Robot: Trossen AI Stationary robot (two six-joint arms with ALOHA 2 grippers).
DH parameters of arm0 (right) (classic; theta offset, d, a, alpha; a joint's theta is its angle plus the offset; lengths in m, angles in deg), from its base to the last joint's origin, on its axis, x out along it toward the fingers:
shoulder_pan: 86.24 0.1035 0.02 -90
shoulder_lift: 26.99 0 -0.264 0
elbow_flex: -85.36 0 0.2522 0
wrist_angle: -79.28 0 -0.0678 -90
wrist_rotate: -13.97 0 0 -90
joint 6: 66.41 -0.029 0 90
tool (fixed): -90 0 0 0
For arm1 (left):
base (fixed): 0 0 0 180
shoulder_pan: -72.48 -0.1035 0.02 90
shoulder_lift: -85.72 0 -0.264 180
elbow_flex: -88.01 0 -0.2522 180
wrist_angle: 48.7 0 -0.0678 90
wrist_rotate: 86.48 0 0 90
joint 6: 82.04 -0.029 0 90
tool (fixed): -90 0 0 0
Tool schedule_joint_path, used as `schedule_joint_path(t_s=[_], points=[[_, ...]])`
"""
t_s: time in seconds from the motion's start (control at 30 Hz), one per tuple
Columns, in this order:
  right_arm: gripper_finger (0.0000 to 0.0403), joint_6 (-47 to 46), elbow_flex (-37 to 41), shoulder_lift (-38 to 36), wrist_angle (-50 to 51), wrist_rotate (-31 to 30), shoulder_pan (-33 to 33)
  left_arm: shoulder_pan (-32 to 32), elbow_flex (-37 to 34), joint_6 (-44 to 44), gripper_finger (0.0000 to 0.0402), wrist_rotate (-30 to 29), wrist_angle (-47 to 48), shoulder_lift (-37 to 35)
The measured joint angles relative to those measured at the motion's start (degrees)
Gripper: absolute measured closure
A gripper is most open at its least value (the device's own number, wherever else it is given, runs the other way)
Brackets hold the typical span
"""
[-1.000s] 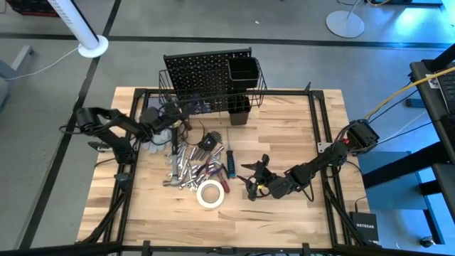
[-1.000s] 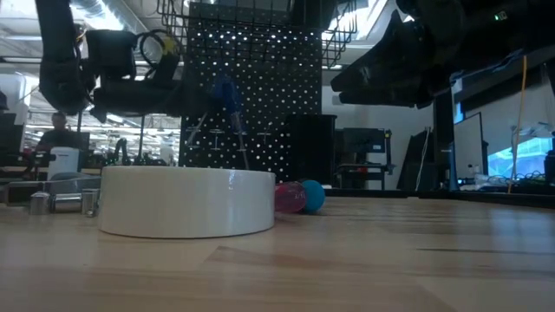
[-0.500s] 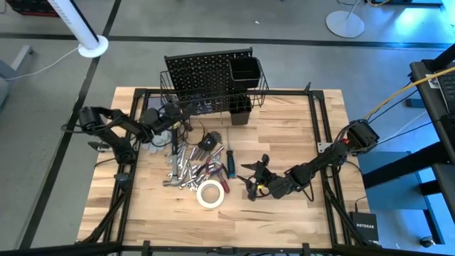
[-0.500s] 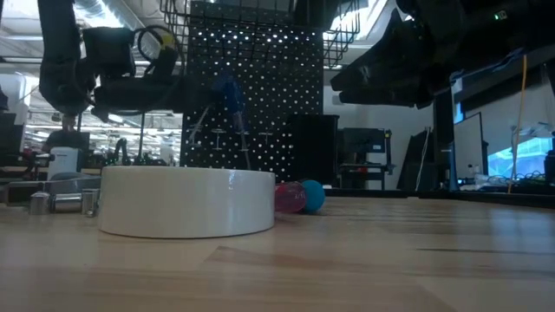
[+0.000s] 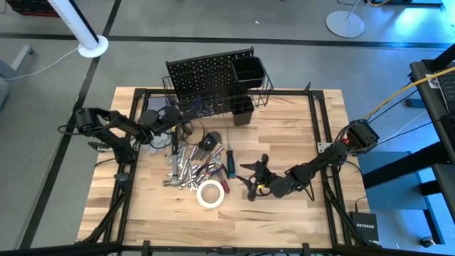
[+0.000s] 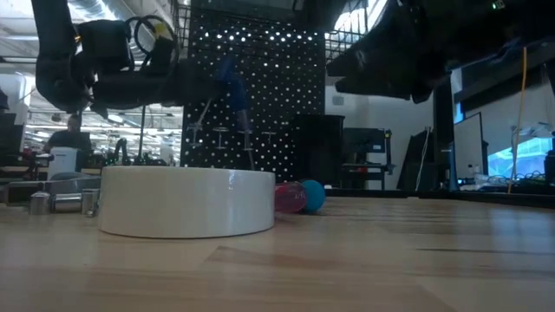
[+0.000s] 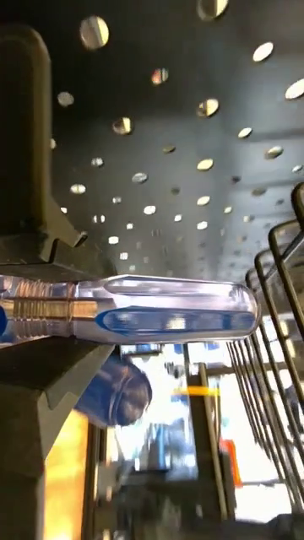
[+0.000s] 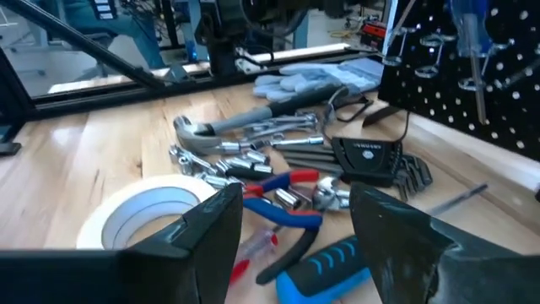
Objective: Hang tools onto peg board
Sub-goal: Hang the blue screwdriver on the pegboard
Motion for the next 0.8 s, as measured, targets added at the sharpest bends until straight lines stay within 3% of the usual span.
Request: schedule_joint_path(t_s=[0.27, 0.5, 0.63, 0.8], points=[[0.018, 3.9, -3.5, 0.0, 0.1, 3.2, -4.3, 1.7, 0.0, -4.0, 0.0324, 0.0, 0.1, 0.0], [0.0187, 12.2, -9.0, 0.0, -0.4, 3.8, -13.4, 1.7, 0.0, -3.9, 0.0324, 0.2, 0.1, 0.0], [0.0231, 15.4, -9.7, 0.1, -3.1, 7.3, -18.8, 1.7, 0.0, -3.9, 0.0324, 1.5, 0.1, 0.0], [0.0333, 22.6, -9.7, 5.6, -20.9, 7.6, -22.1, 2.5, 0.0, -4.8, 0.0324, 1.6, 0.1, 0.0]])
